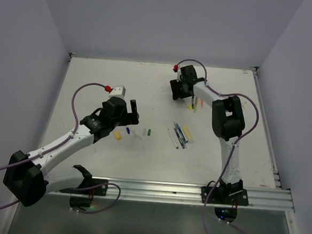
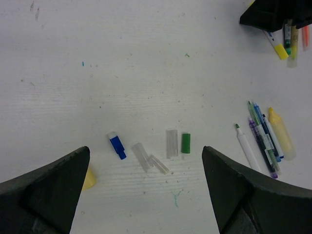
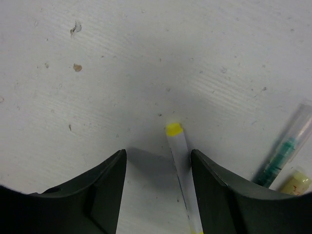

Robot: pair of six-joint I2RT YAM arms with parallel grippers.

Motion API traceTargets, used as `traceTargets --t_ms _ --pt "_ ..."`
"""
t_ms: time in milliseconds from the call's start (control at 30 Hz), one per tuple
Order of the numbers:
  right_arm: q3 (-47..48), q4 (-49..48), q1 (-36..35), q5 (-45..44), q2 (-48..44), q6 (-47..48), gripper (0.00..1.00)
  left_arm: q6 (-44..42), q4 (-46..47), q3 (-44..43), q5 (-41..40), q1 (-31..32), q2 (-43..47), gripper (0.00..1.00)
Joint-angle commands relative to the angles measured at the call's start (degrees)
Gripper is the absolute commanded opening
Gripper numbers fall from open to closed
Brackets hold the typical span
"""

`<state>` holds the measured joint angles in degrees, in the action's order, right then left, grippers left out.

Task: Open the pen caps

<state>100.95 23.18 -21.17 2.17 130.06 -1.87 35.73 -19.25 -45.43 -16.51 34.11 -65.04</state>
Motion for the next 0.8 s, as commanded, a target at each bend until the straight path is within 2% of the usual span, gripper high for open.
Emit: traceTargets --t_ms 0,267,433,500,633,767 --pt "-1.97 3.97 -2.03 6.17 -1.56 4.76 0.58 -1.54 2.98 0.43 -0.63 -0.62 1.4 1.0" --pt "-15.5 3.54 -7.83 5.39 -10.95 7.32 0.55 -1.18 3.25 -0.01 0.16 -0.62 1.58 1.0" --pt "-23.23 2.14 -8.8 3.63 -17.02 5.48 0.54 -0.66 3.25 0.34 1.13 -0.62 1.75 1.0" --pt "-25.44 0.56 -8.89 2.22 -21.13 2.76 0.54 -0.31 3.51 0.69 1.57 -0.71 1.84 1.0" --pt "-32.46 -5.24 -8.98 -2.07 -29.67 -9.25 0.55 -0.04 3.78 1.22 1.92 -0.62 1.75 1.0" --pt "-35.38 -8.06 -8.98 -8.41 -33.47 -18.86 0.56 0.05 3.6 1.13 1.84 -0.62 1.84 1.0"
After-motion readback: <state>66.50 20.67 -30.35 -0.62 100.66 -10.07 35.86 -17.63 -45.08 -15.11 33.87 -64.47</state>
